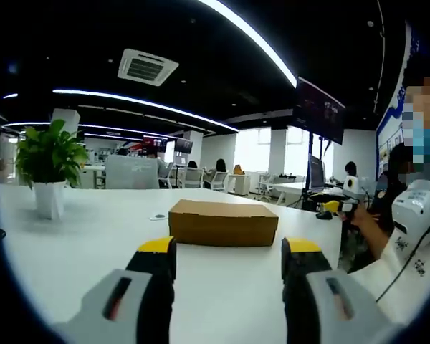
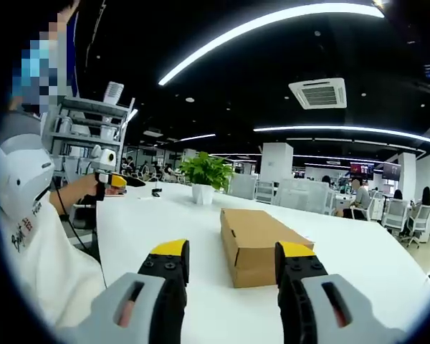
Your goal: Operate the shoe box by opening the lid, removing the specified soft item, and placing it in the target area until the item is outside and the box remains undamaged.
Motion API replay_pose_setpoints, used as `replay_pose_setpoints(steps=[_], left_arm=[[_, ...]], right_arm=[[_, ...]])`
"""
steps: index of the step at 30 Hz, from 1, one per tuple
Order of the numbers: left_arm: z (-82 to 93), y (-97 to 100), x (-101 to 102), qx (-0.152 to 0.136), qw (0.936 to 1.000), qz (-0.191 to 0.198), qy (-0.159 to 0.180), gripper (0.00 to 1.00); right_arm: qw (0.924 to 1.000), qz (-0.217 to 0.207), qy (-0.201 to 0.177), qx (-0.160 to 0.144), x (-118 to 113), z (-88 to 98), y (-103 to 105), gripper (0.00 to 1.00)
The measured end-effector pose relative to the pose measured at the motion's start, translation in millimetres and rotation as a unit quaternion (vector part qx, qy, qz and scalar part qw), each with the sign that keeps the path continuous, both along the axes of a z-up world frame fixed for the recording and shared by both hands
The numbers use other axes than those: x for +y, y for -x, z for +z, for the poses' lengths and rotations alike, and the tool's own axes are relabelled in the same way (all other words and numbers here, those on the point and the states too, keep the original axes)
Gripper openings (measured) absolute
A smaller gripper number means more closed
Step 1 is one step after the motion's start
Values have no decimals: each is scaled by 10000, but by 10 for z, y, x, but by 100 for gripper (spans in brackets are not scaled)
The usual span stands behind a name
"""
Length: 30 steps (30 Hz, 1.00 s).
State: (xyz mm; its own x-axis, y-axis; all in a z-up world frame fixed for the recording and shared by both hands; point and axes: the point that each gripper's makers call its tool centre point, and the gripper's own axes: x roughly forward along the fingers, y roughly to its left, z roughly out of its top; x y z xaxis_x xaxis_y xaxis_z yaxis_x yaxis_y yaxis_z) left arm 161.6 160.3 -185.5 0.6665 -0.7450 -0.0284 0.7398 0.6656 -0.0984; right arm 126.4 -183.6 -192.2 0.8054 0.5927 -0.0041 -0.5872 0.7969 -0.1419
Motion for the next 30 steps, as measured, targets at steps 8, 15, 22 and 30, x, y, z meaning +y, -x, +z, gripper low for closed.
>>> replay_pose_setpoints(steps=[8,15,22,30], left_arm=[[-34,-28,6,-34,9999,-106,-13,58],[29,-219,-109,-198,9992,-336,-18,61],[80,-286,-171,-294,9987,-381,-181,60],[-78,-401,-124,-24,9990,-120,-423,62]], right_arm=[[9998,-195,34,43,-35,-70,-48,49],[9992,-381,45,-99,-2,-78,-120,53],[9992,-376,25,-109,39,-76,-140,54],[9990,-423,-124,-12,10,-25,-169,52]])
